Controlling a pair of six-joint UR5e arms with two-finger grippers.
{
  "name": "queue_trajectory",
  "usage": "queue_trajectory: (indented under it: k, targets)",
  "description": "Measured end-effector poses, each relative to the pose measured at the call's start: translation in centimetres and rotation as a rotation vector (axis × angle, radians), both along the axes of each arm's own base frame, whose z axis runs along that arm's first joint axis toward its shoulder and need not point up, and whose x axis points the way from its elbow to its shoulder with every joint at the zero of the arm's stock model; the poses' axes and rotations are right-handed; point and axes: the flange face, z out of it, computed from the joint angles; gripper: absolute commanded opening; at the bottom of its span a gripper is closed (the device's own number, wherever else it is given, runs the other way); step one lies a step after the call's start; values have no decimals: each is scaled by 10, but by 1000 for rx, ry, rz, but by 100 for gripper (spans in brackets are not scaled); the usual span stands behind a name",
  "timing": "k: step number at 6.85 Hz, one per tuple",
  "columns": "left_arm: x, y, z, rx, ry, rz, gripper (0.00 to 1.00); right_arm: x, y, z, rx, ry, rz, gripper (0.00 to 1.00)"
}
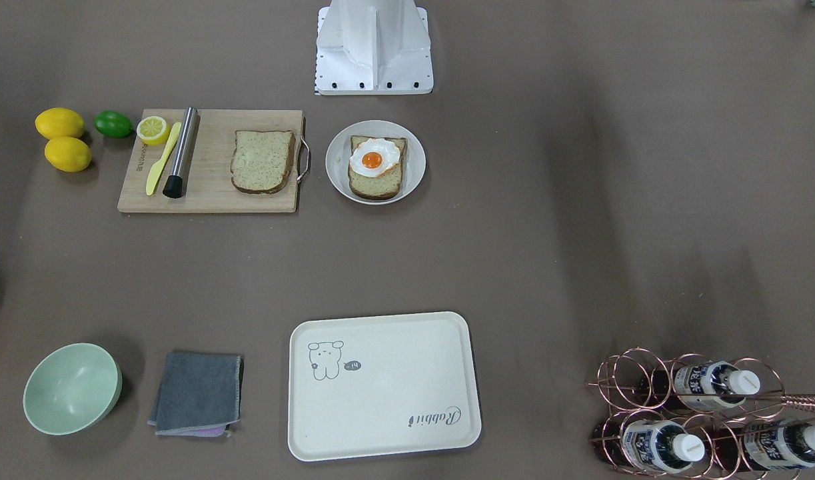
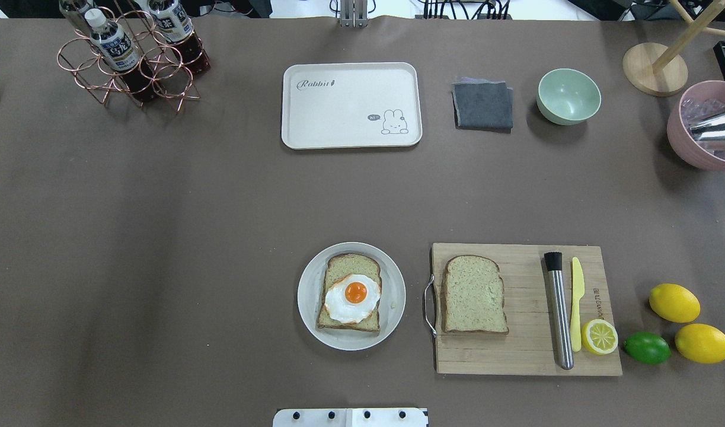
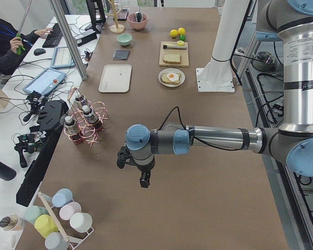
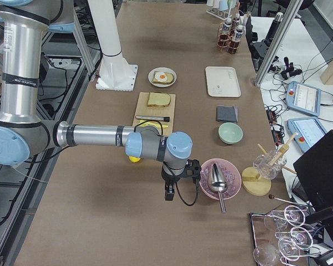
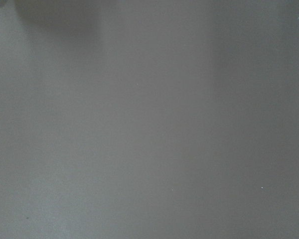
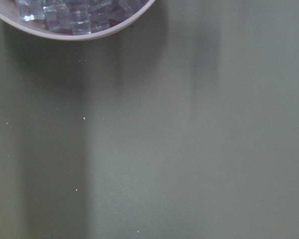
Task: Make sandwich and place on tray
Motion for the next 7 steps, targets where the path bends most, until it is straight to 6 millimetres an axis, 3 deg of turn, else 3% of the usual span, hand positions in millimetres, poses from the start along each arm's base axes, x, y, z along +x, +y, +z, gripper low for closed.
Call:
queue_trajectory:
  k: [5,7]
  targets:
    - [-2,-4,-3,8,-1,-7,99,-4,3,-1,-7,-53,8,100]
    - [-8,-7,-8,22,5,-25,99,-5,1,-15,49,-79,8,100]
